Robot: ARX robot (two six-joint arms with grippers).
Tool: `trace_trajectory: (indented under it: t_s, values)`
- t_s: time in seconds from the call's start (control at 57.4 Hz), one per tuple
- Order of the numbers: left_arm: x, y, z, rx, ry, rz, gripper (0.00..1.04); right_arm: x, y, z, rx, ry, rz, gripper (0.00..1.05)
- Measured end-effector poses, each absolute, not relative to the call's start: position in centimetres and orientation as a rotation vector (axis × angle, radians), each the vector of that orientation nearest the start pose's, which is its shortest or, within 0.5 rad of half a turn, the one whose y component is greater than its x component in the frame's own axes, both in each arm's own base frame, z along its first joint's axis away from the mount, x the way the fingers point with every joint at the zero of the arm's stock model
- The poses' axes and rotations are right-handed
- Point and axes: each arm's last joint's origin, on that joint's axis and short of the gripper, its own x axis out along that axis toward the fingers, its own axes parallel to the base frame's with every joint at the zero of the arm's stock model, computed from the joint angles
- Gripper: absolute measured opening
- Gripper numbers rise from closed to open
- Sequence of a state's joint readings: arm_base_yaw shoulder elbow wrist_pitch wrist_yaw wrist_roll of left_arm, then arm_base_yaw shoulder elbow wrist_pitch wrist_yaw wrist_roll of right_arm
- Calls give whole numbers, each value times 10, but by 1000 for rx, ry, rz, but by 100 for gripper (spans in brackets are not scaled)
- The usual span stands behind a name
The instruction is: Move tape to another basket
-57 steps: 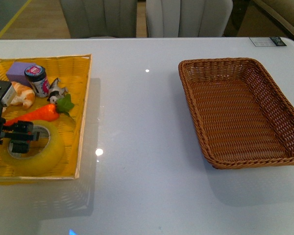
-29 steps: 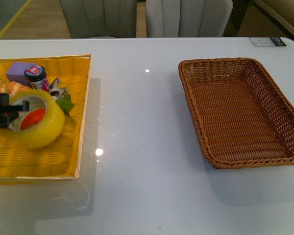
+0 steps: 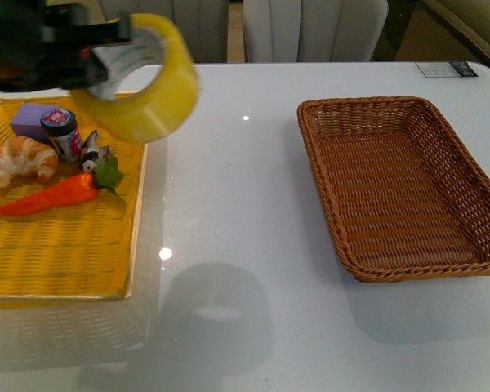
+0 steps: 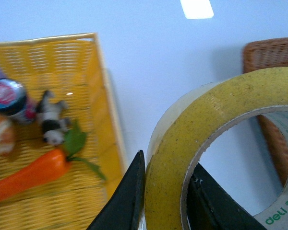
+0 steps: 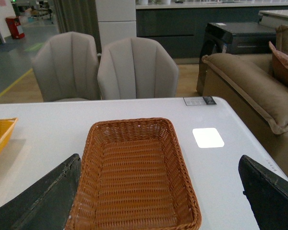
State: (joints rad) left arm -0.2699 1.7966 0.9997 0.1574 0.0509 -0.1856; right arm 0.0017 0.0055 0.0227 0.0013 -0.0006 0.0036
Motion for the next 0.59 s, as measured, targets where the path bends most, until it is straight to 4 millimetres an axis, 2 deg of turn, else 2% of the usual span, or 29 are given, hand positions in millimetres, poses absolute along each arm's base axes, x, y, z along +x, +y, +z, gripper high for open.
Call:
trace_trajectory:
  t_s: [0.209, 0.296, 0.436, 0.471, 0.54, 0.593]
  values:
    - [338, -173, 184, -101, 674, -399, 16, 97, 0, 171, 4, -18, 2, 96]
    - [328, -192, 186, -102, 684, -447, 16, 97, 0, 171, 4, -19, 2, 96]
    - [319, -209, 187, -108, 698, -485, 16, 97, 0, 171, 4, -18, 2, 96]
    - [317, -211, 186, -109, 702, -489, 16, 97, 0, 170, 35, 48, -31, 96]
    - [317, -213, 186, -112, 708, -490, 16, 102, 0, 171, 137, 339, -95, 96]
    - [316, -214, 186, -110, 708, -487, 16, 109, 1, 174, 194, 436, -94, 96]
